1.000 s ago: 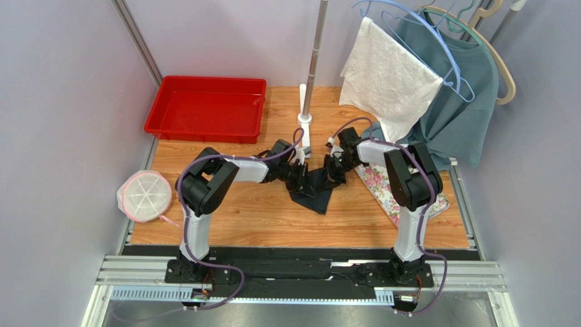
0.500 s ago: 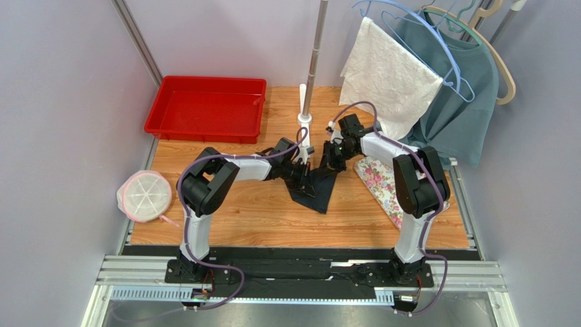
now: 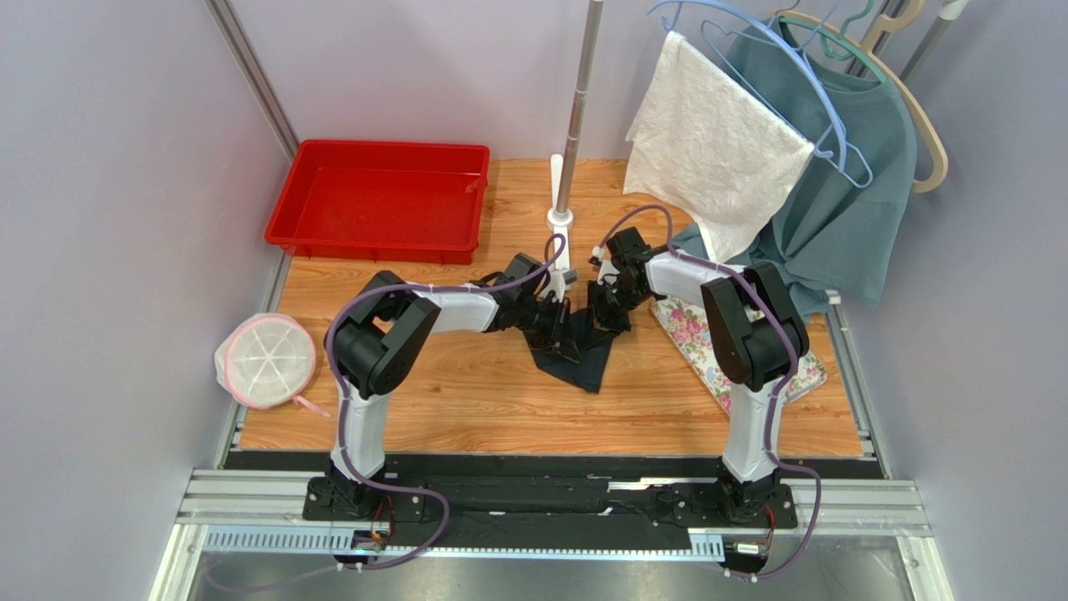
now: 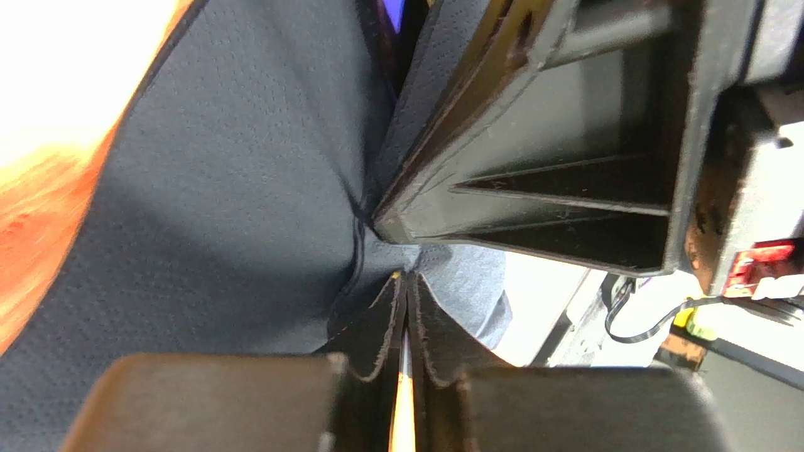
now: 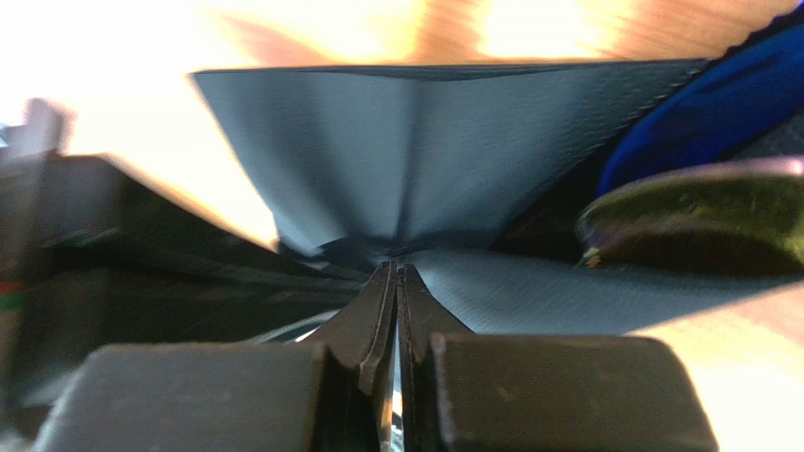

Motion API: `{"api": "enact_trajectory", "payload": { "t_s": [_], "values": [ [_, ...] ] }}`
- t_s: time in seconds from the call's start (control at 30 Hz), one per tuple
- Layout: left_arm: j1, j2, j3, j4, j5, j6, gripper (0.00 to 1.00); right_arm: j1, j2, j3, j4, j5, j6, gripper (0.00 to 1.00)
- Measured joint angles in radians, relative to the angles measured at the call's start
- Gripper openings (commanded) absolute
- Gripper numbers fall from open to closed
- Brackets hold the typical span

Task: Place the utensils on the paper napkin and roll it up

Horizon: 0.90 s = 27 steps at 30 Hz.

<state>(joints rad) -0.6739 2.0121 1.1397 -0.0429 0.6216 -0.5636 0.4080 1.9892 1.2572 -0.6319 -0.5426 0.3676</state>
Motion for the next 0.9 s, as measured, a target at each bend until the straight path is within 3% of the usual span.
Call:
{"api": "enact_trajectory", "payload": {
  "t_s": [0.17, 0.37, 0.6, 0.7, 0.9],
  "values": [
    [0.002, -0.024, -0.035, 0.037, 0.0, -0.009, 0.2, -0.002, 0.005, 0.0, 0.004, -0.014, -0.016, 0.02],
    [0.0, -0.103, -0.077, 0.049, -0.003, -0.01, 0.21, -0.003, 0.008, 0.001, 0.006, -0.027, -0.033, 0.02],
    [-0.023, -0.115, -0.077, 0.069, -0.001, -0.018, 0.16, -0.003, 0.01, 0.001, 0.011, -0.042, -0.049, 0.03],
    [-0.029, -0.082, -0.076, 0.071, -0.002, -0.024, 0.07, -0.003, 0.014, 0.002, 0.016, -0.057, -0.053, 0.04],
    [-0.024, -0.006, -0.052, 0.062, 0.04, -0.056, 0.03, -0.003, 0.027, 0.016, 0.012, -0.077, -0.067, 0.14]
  ]
}}
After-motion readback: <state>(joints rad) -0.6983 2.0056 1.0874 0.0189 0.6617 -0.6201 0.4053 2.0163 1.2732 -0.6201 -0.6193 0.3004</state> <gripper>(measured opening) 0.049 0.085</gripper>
